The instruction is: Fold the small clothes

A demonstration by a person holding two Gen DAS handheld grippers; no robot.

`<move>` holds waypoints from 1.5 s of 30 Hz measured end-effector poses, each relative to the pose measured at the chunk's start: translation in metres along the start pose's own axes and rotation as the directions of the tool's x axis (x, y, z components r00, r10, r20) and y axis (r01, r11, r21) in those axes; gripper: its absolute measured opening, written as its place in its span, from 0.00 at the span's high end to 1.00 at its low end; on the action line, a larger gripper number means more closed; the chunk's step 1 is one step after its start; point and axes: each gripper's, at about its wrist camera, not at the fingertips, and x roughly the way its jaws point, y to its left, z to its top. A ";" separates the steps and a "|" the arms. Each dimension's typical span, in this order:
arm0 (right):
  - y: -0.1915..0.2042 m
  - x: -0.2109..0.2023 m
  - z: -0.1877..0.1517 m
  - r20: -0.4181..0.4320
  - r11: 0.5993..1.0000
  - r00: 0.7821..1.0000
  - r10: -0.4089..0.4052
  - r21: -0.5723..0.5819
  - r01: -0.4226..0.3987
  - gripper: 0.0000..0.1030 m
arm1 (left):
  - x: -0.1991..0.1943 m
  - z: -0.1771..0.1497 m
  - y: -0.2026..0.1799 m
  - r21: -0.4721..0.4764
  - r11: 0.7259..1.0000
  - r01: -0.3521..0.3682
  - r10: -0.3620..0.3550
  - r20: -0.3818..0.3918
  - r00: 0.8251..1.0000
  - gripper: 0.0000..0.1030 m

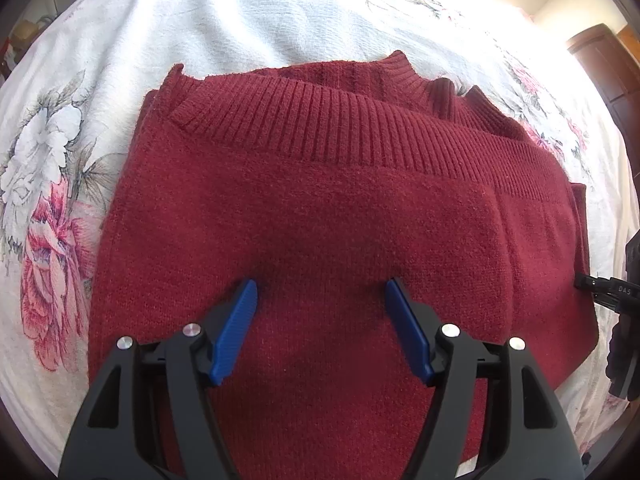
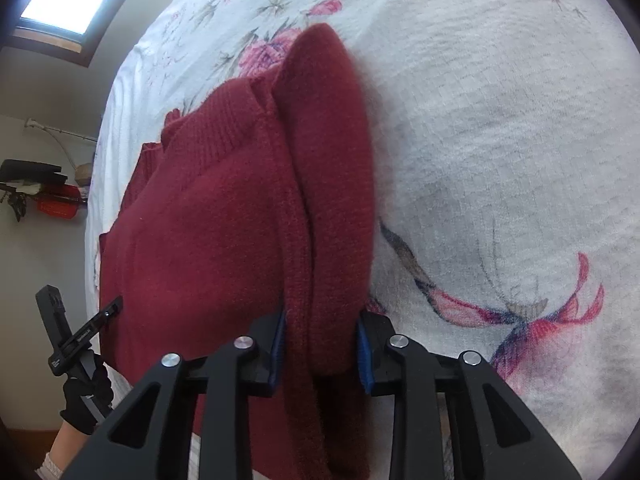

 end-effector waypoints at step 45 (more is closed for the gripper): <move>0.230 0.054 -0.022 -0.200 0.933 0.969 0.148 -0.296 -0.204 0.57 | -0.045 -0.001 0.008 -0.087 0.958 0.272 -0.270 0.034 0.962 0.36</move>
